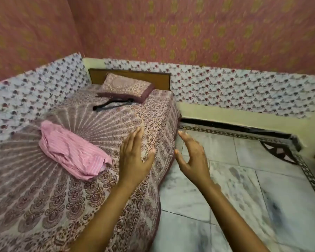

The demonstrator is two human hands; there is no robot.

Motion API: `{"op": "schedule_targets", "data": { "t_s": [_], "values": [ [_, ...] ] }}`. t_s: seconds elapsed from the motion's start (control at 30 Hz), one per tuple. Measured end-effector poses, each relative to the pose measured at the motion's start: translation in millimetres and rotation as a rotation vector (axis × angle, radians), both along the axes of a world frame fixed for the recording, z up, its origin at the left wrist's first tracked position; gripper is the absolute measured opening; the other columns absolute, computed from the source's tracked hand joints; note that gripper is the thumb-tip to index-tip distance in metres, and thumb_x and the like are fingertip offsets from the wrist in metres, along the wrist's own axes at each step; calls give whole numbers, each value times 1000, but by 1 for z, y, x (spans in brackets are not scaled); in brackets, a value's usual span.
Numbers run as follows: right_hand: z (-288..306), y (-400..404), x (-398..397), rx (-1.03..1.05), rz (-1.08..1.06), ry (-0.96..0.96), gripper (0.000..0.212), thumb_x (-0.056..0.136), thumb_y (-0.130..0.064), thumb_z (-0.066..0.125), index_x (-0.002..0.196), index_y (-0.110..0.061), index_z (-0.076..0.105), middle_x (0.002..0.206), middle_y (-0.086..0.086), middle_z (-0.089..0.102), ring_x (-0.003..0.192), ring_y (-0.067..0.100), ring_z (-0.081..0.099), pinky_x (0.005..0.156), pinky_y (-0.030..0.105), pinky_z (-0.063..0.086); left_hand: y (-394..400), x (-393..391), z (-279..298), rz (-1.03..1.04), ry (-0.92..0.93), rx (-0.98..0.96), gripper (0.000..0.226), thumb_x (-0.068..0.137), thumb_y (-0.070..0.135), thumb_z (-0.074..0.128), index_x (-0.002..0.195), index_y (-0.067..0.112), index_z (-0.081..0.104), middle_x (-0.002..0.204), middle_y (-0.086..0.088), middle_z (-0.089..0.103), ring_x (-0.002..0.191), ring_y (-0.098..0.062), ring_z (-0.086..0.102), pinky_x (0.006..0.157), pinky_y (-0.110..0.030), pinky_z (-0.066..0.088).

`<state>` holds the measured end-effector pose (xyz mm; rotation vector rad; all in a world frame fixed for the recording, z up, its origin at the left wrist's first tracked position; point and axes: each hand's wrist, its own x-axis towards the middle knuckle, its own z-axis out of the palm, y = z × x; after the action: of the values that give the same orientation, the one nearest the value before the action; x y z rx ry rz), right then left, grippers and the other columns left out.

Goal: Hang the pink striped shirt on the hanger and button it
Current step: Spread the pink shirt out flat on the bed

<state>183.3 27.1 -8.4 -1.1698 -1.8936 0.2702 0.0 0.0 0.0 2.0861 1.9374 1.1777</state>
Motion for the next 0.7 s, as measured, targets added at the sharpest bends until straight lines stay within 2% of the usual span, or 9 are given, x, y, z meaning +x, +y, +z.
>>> {"op": "schedule_targets", "data": {
  "t_s": [0.1,0.23,0.37,0.43,0.57,0.7],
  "values": [
    [-13,39,10,-57,-5,2,52,86,-34,46,135,-17,44,137,0,51,126,14,46,104,41,39,34,14,-15,53,18,-104,73,81,55,30,146,26,16,154,6,14,139,-6,6,117,-34,3],
    [-30,95,11,-143,5,26,51,86,-30,49,136,-17,44,137,1,51,126,16,46,104,47,39,81,20,-27,89,-7,-175,68,87,45,42,146,30,12,149,14,7,135,-3,3,112,-29,-6],
    [-45,147,0,-231,22,41,52,85,-23,53,137,-18,44,138,2,50,127,18,46,103,52,39,129,14,-41,121,-20,-208,72,80,56,28,146,31,14,153,9,12,136,-3,4,111,-30,-8],
    [-50,174,-8,-272,19,34,53,86,-27,50,138,-20,42,139,2,49,129,16,43,105,53,37,157,7,-52,131,-26,-226,75,77,58,22,146,30,15,155,5,15,140,-8,7,113,-33,-6],
    [-58,239,-30,-354,42,-48,62,85,-48,35,142,-23,33,145,-1,41,134,18,36,110,51,30,222,-20,-74,198,-46,-254,74,77,56,25,145,27,21,155,1,22,142,-17,18,114,-34,3],
    [-64,302,-63,-361,114,-120,57,88,-38,45,141,-22,34,145,1,41,135,18,37,111,48,31,279,-62,-85,296,-68,-288,74,77,58,27,144,25,24,154,-2,24,141,-21,23,116,-43,15]
  ]
}}
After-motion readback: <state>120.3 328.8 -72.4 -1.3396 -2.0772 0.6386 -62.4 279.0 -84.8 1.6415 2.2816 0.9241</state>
